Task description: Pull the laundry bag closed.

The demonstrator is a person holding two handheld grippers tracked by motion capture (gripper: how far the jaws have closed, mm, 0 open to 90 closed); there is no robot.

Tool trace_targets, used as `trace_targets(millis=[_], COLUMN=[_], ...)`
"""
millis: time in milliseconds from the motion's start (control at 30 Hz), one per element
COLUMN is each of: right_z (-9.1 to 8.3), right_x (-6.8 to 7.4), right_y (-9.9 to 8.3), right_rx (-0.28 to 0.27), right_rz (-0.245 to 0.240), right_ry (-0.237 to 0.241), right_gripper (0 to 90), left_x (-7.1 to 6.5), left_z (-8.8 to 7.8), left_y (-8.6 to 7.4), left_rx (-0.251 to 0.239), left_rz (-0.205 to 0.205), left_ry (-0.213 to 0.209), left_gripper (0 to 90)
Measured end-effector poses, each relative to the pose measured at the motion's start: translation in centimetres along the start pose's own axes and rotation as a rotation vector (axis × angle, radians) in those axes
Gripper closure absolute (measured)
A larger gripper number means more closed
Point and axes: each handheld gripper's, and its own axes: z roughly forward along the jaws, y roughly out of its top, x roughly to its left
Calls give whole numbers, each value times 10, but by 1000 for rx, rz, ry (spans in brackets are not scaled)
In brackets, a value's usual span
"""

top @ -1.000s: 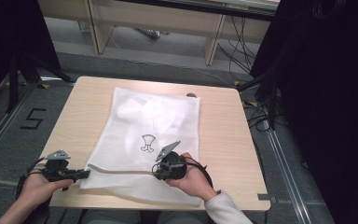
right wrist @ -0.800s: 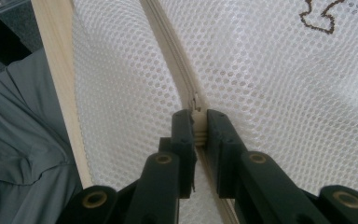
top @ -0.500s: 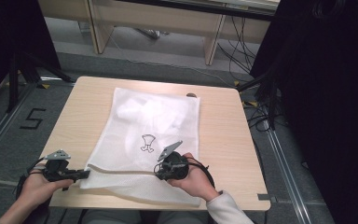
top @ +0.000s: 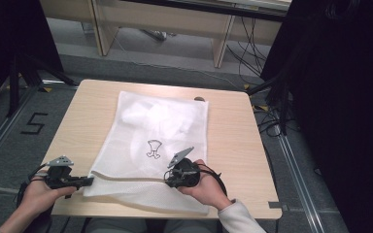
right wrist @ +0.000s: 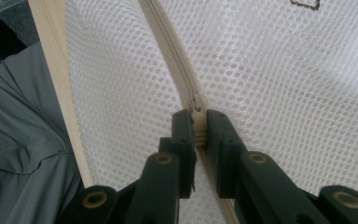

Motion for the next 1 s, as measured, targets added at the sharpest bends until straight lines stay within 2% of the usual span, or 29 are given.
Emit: trace_targets(millis=[67,100,133,167,233,533,767,933,1000], right_z=[-1,0,0,-1,-2,-6,-7,-9,-10], right_x=[0,-1,0,-2,-2,-5,-7,-9,-9], right_y=[-1,-1,-2,-3,-4,-10,-14,-18,-19], right_rx=[0,-1,-3,-2,4,1,3,2,10], right_rz=[1,-5,4,0,7,14,17,18,27], right_ry=[-1,0,-4,0,1,-16,-7,-20,-10], right_gripper=[825,825,825,825,825,825,825,825,825], left_x=[0,-3,-2,0,-3,-2,-2,-3,-2], left_z=[0,2,2,0,2,2,2,2,2], left_y=[0,0,0,0,0,0,-1,-1,0], left_rx=[-2,-32,-31,3,-32,-30,-30,-32,-30], left_rz=[-2,-37,-36,-1,-36,-36,-36,-41,-41], left_ry=[2,0,0,0,4,1,6,6,2], left_gripper=[860,860,860,860,860,860,860,860,860])
